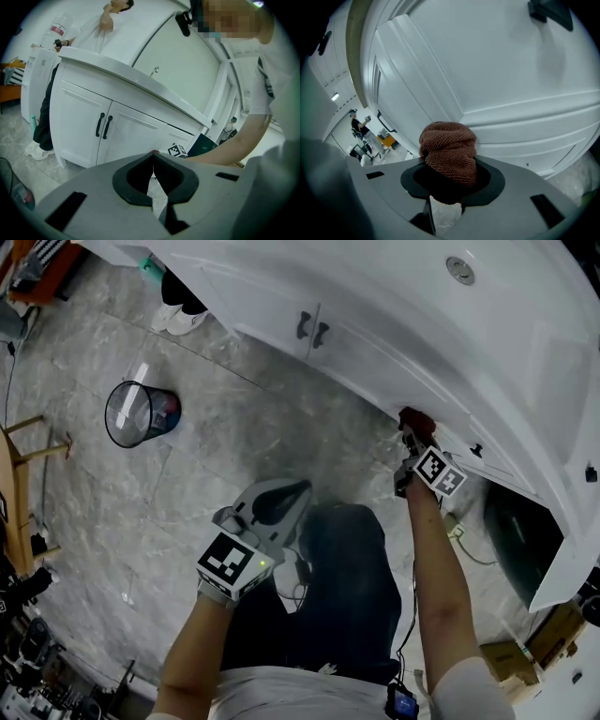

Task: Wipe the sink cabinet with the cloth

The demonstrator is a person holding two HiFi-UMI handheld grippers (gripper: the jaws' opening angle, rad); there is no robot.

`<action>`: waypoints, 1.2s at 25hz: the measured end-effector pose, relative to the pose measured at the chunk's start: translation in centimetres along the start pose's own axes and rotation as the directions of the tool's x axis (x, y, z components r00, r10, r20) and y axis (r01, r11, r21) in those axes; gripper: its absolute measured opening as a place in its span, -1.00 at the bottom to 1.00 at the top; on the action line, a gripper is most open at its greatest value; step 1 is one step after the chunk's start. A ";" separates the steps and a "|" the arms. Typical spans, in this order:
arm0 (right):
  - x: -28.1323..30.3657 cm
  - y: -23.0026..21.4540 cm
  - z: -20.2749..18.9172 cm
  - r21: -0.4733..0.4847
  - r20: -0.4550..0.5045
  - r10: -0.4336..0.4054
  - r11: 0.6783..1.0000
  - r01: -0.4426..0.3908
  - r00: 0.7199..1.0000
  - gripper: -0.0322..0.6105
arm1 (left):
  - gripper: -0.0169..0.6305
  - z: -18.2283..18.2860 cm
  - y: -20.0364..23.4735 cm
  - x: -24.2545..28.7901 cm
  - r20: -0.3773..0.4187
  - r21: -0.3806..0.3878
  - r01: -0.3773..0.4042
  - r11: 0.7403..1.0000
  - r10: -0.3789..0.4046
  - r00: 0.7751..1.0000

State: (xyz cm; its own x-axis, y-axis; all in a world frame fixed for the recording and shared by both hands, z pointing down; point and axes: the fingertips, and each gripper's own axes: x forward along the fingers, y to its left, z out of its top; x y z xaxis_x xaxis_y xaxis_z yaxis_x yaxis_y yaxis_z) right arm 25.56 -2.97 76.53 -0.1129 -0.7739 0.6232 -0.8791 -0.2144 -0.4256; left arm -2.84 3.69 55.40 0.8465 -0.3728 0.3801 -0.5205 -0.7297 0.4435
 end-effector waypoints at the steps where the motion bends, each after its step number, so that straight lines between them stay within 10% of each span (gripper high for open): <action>1: 0.1 -0.2 -0.3 -0.008 -0.005 0.004 1.000 -0.004 1.000 -0.46 | -0.91 -0.2 0.0 0.2 -0.006 0.001 0.005 1.000 -0.005 1.000; 14: -2.8 -5.2 -0.5 -0.032 0.002 -0.009 0.999 0.009 1.000 -0.47 | -0.91 -2.8 -2.2 2.4 -0.126 0.072 0.099 0.993 -0.089 0.988; 30: -13.2 -18.7 1.6 0.020 0.055 -0.238 0.971 0.237 0.970 -0.48 | -0.91 -1.3 -6.8 7.3 -0.187 0.151 0.276 0.949 -0.247 0.951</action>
State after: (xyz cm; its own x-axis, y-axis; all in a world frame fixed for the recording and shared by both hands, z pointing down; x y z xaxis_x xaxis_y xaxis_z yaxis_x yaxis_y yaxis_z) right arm 44.26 10.29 75.19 0.1253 -0.7319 0.6698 -0.8713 -0.4041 -0.2786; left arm 6.75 6.64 56.21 0.9122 -0.0670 0.4041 -0.2435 -0.8820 0.4035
